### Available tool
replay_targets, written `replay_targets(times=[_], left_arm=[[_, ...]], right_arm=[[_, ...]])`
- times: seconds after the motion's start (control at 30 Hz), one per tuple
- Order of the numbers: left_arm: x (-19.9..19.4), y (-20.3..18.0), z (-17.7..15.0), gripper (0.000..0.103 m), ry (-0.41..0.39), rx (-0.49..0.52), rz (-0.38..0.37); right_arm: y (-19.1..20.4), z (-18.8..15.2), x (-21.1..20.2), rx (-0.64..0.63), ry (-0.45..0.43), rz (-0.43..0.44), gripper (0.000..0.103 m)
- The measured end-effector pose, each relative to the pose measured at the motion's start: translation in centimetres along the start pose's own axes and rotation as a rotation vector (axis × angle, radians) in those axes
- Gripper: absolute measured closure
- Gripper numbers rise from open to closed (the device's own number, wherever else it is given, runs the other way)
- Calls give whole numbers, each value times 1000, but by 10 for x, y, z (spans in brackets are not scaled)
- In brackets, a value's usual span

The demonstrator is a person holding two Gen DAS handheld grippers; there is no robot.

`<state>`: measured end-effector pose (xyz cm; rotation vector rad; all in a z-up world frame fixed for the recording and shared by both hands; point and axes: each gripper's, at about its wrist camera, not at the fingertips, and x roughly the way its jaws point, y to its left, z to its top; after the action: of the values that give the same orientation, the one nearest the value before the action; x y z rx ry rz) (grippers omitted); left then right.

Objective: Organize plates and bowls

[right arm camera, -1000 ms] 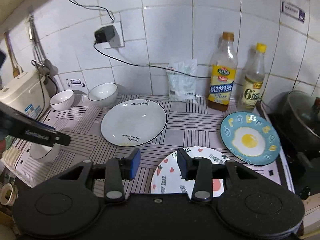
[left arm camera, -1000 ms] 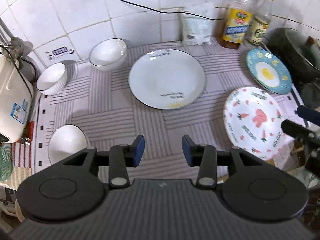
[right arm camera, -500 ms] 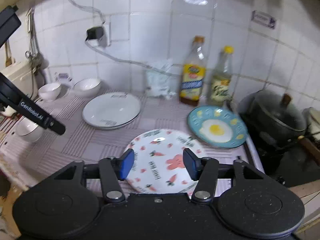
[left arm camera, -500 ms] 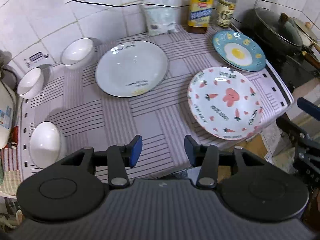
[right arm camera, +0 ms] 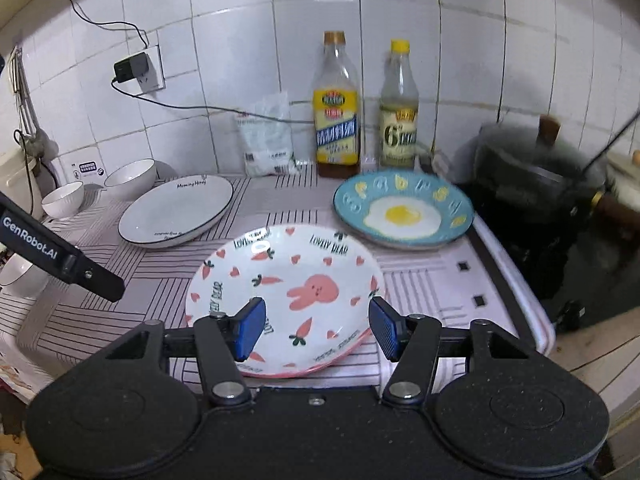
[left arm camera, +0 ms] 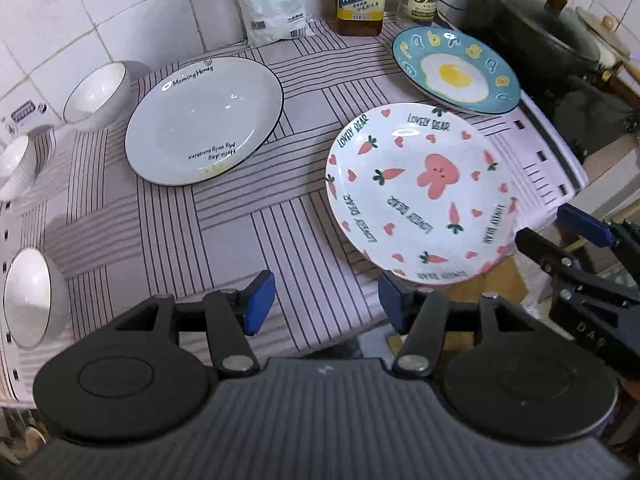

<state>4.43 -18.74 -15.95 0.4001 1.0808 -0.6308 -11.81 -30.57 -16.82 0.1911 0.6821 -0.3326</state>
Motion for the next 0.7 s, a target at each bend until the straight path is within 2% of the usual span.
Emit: replay_targets(times=[0.23, 0.3, 0.43, 0.5, 0.57, 0.7], left_arm=[[41, 3, 9, 46, 11, -8, -8], [53, 7, 11, 46, 11, -22, -22], [73, 12, 18, 46, 9, -42, -59], [83, 13, 20, 46, -19, -46, -79], [91, 16, 23, 47, -19, -48, -86], [104, 23, 29, 48, -15, -83, -136]], right_arm=[[-14, -18, 37, 107, 3, -54, 42], [-16, -21, 47, 124, 12, -67, 45], [-23, -24, 61, 167, 21, -71, 59], [-26, -24, 67, 190, 29, -66, 61], [-30, -23, 74, 216, 64, -60, 64], [-36, -20, 80, 275, 63, -25, 69]])
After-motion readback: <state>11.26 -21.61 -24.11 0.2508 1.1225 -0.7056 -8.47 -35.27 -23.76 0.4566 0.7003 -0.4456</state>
